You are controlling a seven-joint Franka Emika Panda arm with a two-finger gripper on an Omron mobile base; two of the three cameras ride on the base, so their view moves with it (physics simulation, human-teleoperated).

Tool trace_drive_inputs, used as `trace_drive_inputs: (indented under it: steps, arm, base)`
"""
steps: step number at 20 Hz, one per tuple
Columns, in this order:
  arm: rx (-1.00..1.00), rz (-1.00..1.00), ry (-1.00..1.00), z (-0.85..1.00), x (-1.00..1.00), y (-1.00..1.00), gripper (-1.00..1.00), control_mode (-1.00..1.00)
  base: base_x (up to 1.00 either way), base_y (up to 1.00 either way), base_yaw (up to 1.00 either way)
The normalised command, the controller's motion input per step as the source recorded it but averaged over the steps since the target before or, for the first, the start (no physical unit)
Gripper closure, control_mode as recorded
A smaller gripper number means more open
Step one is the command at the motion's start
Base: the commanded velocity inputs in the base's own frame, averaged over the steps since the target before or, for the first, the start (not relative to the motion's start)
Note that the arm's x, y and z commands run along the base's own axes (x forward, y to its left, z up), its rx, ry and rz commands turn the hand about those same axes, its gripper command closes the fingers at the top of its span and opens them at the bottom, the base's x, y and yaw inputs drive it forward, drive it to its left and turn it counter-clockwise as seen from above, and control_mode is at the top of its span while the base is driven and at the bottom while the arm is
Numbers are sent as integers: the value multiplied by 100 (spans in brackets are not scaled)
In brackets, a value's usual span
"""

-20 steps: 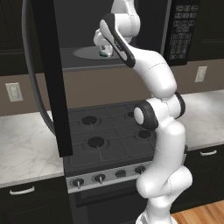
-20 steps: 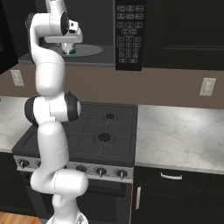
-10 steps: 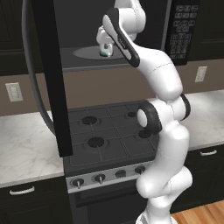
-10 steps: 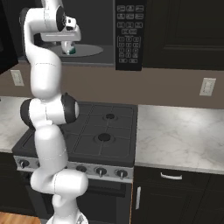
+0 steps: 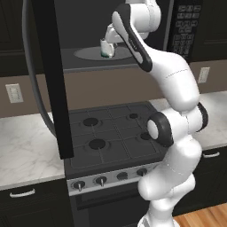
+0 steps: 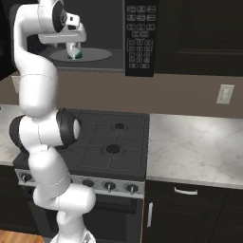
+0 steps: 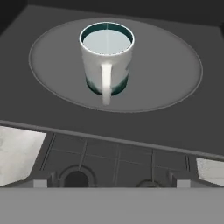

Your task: Pick the mug from the counter and place it inside the microwave. Then close the microwave.

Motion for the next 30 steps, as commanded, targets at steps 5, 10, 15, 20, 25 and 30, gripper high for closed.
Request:
trace_drive_inputs:
  steps: [5, 10, 15, 20, 25, 30]
  arm:
    - [0, 0, -30, -12, -76, -10, -100, -100]
    - [0, 0, -26, -22, -65, -5, -100, -100]
    - [0, 0, -17, -37, -36, -8, -100, -100]
    - [0, 0, -14, -17, -43, -4, -100, -100]
    - [0, 0, -7, 9, -74, 0, -100, -100]
    - [0, 0, -7, 20, -67, 0, -100, -100]
  base:
    - [0, 0, 0]
    - [0, 0, 0]
    - [0, 0, 0]
    - [0, 0, 0]
    - [0, 0, 0]
    - [0, 0, 0]
